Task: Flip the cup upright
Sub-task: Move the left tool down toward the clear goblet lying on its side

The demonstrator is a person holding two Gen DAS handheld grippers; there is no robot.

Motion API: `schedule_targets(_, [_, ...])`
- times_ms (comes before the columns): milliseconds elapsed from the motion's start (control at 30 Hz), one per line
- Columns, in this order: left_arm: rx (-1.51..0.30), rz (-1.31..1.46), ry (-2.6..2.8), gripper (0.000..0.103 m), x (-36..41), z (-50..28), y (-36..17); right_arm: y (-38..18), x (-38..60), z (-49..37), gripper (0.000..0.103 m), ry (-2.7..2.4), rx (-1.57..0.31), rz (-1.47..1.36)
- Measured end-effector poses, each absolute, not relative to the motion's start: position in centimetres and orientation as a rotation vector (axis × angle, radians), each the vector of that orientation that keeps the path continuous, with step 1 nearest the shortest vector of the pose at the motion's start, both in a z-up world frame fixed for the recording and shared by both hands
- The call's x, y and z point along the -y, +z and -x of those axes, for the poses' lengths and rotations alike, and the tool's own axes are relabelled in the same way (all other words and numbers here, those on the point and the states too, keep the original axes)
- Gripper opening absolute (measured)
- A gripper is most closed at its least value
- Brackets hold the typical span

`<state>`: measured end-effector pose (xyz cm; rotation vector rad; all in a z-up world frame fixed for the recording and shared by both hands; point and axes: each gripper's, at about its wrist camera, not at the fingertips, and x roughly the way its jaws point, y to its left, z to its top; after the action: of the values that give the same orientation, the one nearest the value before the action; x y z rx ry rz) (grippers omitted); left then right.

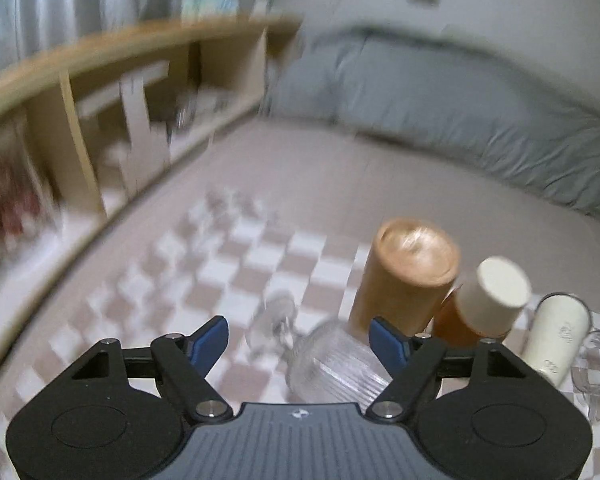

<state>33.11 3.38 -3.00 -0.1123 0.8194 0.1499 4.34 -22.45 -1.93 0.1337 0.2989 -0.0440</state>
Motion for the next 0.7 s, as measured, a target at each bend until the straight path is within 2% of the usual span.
schedule_targets(133, [-0.955, 0.280, 0.189, 0.077, -4.5, -34.8, -5.5, -2.3, 22.5, -5.0, 0.103, -0.037, -0.324, -0.138])
schedule_targets(333, [-1.005, 0.562, 0.209, 0.077, -5.7, -35.4, -7.3, -2.6, 23.0, -5.9, 0.103, -0.047, -0.357, -0.178])
schedule_targets(567, [-1.029, 0.687, 0.254, 0.083, -5.3, -35.7, -8.5, -2.9, 22.8, -6.5, 0.103, -0.039, -0.376, -0.173])
schedule_targets(700, [-1.075, 0.746, 0.259, 0.091, -5.2, -36.0, -9.8, -3.1, 22.7, -6.8, 0.103, -0.030, -0.394, -0.174])
